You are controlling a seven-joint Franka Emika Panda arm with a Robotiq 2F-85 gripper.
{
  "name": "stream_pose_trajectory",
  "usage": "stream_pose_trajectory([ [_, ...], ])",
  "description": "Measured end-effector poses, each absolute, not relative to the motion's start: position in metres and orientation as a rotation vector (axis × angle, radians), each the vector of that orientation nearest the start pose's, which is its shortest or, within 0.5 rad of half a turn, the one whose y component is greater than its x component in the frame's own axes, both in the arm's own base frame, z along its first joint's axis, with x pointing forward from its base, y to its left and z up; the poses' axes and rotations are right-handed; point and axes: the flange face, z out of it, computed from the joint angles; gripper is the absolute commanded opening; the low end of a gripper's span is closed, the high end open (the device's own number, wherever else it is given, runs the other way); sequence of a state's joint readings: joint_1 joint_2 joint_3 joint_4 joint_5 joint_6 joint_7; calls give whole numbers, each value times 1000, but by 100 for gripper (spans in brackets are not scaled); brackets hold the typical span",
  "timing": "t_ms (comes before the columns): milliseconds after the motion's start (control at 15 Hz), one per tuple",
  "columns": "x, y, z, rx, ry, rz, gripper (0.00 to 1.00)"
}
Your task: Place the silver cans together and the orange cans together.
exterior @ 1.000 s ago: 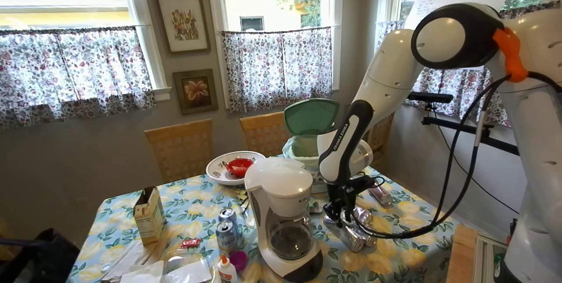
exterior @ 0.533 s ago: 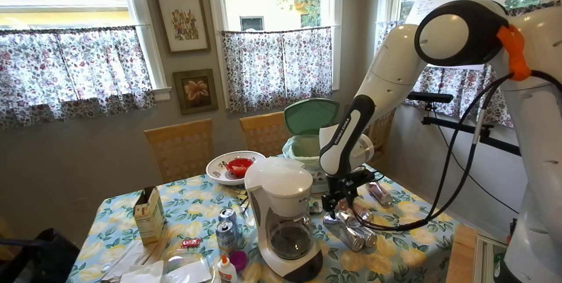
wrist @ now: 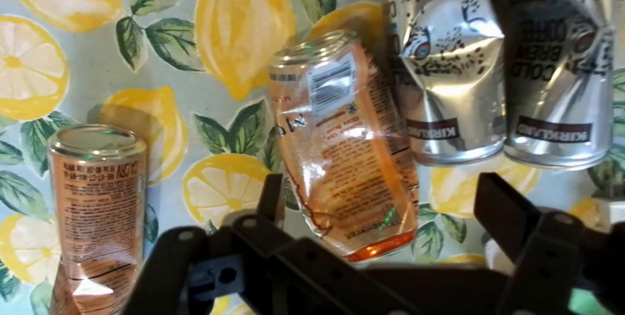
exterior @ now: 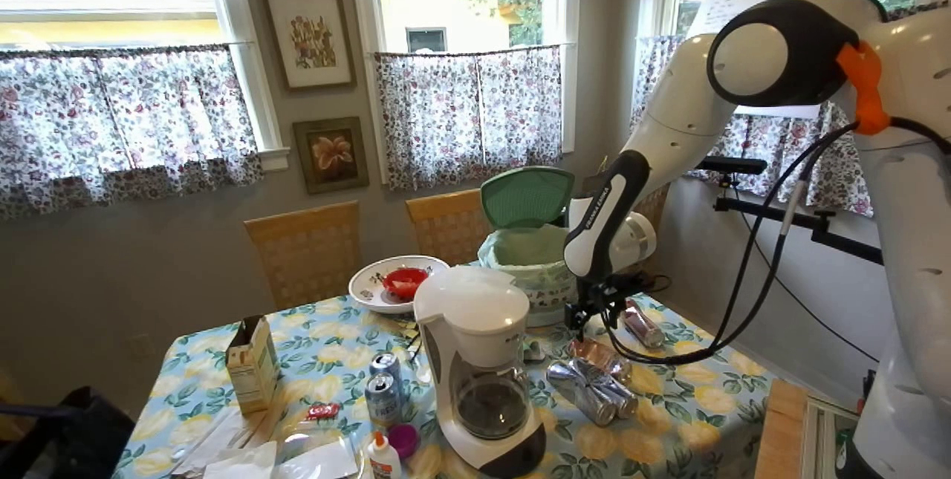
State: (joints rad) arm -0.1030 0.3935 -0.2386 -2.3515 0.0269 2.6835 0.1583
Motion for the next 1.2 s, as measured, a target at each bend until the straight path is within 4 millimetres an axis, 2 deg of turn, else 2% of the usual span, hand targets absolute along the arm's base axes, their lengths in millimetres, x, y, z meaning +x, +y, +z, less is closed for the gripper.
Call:
stream_pose_trajectory([
  [200,469,-192,155,-3117,853,24,100],
  [400,468,-198,141,-3127,862,-38,100],
  [733,467,-192,116,-3140,808,-81,100],
  [1067,467,-189,101,-3159,759,-120,100],
  [1133,467,-189,98,-3162,753,-124,91],
  [1200,467,-189,96,-3165,749,-126,72],
])
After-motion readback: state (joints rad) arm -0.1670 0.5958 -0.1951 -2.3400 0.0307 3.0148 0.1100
